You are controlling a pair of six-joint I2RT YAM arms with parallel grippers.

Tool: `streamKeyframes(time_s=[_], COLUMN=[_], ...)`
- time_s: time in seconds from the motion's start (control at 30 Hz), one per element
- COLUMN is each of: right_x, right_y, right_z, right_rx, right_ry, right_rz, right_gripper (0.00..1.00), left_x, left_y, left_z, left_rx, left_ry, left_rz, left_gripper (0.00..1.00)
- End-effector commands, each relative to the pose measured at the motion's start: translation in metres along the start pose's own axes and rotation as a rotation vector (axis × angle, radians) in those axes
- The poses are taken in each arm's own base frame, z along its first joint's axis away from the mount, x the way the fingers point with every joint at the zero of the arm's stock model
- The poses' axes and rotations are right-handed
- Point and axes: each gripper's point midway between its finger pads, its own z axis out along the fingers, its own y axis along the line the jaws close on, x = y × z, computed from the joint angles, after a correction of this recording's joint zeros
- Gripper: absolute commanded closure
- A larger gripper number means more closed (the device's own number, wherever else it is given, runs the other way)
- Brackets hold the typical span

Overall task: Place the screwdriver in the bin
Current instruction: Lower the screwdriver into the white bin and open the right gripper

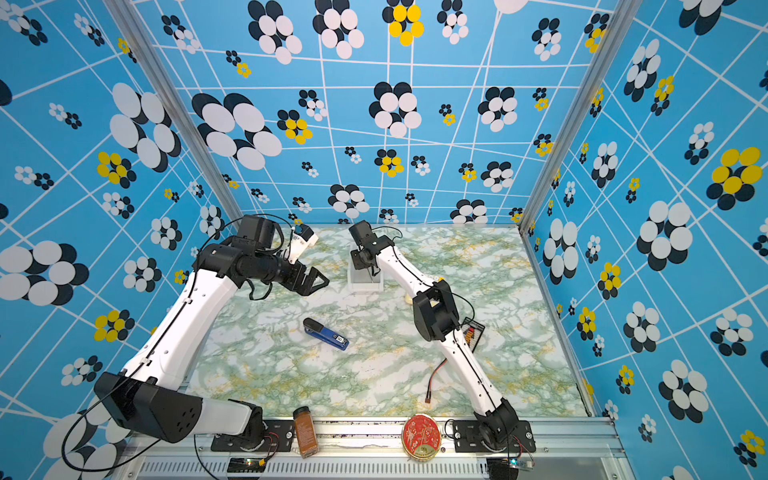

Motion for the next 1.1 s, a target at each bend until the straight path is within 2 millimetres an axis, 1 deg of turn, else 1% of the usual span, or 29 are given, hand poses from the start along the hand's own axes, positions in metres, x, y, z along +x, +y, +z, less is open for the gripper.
streamKeyframes(time_s=[0.0,0.1,0.37,0.47,0.6,0.8,0.93,1.07], right_x=[-0.002,-0.001,0.002,0.003,0.002,-0.005,-0.014,-0.03], right_y=[-0.001,-0.001,-0.002,-0.002,-0.002,-0.003,-0.004,-0.003], right_z=[0.005,0.006,0.005,0.003,0.0,-0.009,-0.023,-0.049], right_rx=[0.003,0.004,0.008,0.008,0.01,0.015,0.016,0.007], right_ry=[-0.011,-0.006,0.008,0.012,0.012,-0.002,-0.02,-0.055], right_rz=[-0.013,-0.013,-0.014,-0.014,-0.016,-0.017,-0.014,0.001], right_gripper=[0.89,0.88,0.77,0.75,0.74,0.69,0.67,0.66], left_x=[-0.006,-0.004,-0.005,-0.006,-0.007,-0.008,-0.01,-0.01], left_y=[-0.005,-0.005,-0.006,-0.007,-0.008,-0.007,-0.006,-0.004], left_z=[-0.005,-0.005,-0.006,-0.006,-0.007,-0.007,-0.007,-0.006], left_rx=[0.015,0.015,0.02,0.02,0.022,0.019,0.013,0.005], left_ry=[-0.012,-0.009,-0.012,-0.015,-0.018,-0.019,-0.022,-0.022], left_rz=[0.013,0.013,0.011,0.012,0.012,0.012,0.01,0.005], left_gripper=[0.01,0.01,0.01,0.01,0.01,0.01,0.01,0.01])
